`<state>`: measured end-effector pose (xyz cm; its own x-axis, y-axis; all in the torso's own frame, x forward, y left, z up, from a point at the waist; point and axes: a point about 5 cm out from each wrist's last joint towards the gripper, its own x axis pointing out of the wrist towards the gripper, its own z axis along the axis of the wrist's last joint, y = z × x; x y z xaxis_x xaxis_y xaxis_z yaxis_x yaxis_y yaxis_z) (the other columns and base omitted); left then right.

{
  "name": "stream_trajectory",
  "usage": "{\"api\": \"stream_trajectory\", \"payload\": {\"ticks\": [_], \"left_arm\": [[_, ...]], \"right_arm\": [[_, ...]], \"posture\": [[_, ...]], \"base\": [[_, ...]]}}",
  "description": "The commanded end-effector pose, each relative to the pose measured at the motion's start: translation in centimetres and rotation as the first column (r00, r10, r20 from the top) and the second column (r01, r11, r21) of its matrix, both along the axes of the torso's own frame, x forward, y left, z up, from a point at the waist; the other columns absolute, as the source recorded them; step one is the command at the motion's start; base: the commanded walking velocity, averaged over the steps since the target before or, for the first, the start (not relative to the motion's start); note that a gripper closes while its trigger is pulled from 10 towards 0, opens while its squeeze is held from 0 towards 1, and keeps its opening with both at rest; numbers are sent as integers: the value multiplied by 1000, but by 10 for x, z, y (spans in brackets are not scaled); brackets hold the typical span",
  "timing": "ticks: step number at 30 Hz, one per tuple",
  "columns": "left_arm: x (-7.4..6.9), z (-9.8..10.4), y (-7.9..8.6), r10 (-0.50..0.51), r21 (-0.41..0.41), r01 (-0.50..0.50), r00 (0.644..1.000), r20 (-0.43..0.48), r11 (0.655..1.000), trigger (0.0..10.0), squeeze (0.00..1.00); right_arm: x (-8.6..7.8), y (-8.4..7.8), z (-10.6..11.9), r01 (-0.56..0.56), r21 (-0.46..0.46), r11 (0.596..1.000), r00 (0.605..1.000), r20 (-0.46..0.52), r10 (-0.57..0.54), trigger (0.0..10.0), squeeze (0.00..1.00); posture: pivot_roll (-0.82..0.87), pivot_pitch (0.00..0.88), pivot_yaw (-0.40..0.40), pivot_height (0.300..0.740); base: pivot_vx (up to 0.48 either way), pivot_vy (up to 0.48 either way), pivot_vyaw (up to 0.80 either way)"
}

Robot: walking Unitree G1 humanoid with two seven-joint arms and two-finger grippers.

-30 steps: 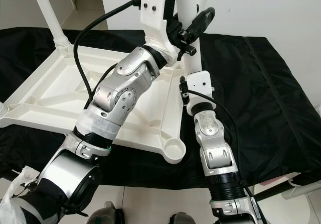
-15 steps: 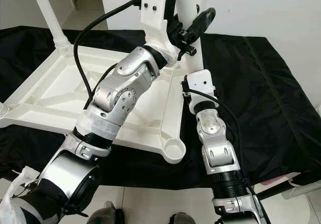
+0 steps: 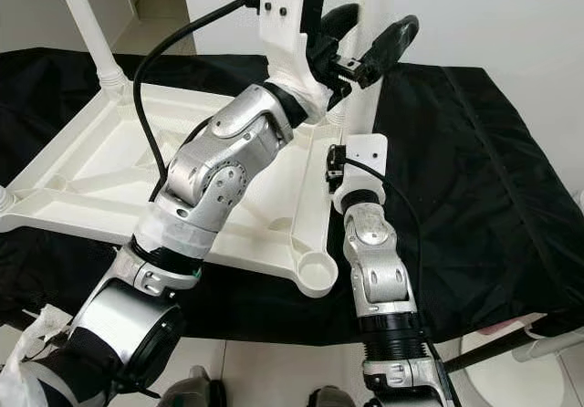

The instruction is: Building children table

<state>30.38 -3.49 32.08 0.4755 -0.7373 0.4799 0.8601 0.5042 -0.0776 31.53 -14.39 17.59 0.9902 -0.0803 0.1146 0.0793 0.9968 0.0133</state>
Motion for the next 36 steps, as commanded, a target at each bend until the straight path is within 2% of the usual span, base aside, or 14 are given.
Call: {"api": "stream_trajectory", "payload": {"ticks": [1,4,11,14,16,18,22,24,26,27,30,32,34,36], "left_arm": [[-5,-3,-4,-63,-21,63,998,-12,998,10000,0],[-5,-4,-2,-59,-23,58,998,-14,998,10000,0],[-6,-22,12,-69,12,69,997,-36,998,10000,0],[-8,-37,18,-60,71,61,998,-19,996,10000,0],[-8,-37,18,-60,71,61,998,-19,996,10000,0],[-10,-54,25,-45,137,44,999,7,990,10000,0],[-14,-71,31,-41,204,33,999,36,979,10000,0],[-17,-82,37,-72,229,64,997,27,971,10000,0],[-19,-84,39,-80,230,73,997,21,970,10000,0],[-21,-87,42,-82,239,66,995,55,969,10000,0],[-32,-101,53,-167,265,145,984,61,953,10000,0],[-41,-113,64,-244,304,218,969,49,927,10000,0],[-44,-116,67,-263,316,236,964,47,919,10000,0],[-51,-127,75,-317,357,290,948,19,888,10000,0]], "right_arm": [[-1,-7,0,47,61,997,999,0,-47,10000,0],[-2,-9,0,66,83,994,998,-1,-66,10000,0],[-10,-29,-2,171,151,974,984,14,-175,10000,0],[-15,-34,1,174,146,974,982,46,-183,10000,0],[-15,-34,1,174,146,974,982,46,-183,10000,0],[-19,-38,2,177,142,974,980,66,-187,10000,0],[-23,-40,2,187,133,973,977,76,-198,10000,0],[-24,-41,2,195,128,972,975,79,-206,10000,0],[-25,-41,2,197,128,972,975,79,-208,10000,0],[-25,-42,2,219,97,971,970,86,-227,10000,0],[-27,-43,0,198,86,976,975,80,-205,10000,0],[-29,-44,-1,191,82,978,977,75,-197,10000,0],[-29,-45,-1,190,80,979,978,75,-196,10000,0],[-31,-46,-2,184,70,980,979,71,-189,10000,0]], "posture": [[-6,0,-3,740],[-7,0,-1,740],[-7,0,1,740],[-8,0,2,740],[-8,0,2,740],[-6,0,-1,740],[-7,0,-2,740],[-7,0,-3,740],[-7,0,-3,740],[-7,0,-4,740],[-7,0,-6,740],[-2,0,-12,740],[-2,0,-12,740],[0,0,-16,740]], "base": [[0,0,0],[0,0,0],[0,0,0],[0,0,0],[0,0,0],[0,0,0],[0,0,0],[0,0,0],[0,0,0],[0,0,0],[0,0,0],[0,0,0],[0,0,0],[0,0,0]]}}
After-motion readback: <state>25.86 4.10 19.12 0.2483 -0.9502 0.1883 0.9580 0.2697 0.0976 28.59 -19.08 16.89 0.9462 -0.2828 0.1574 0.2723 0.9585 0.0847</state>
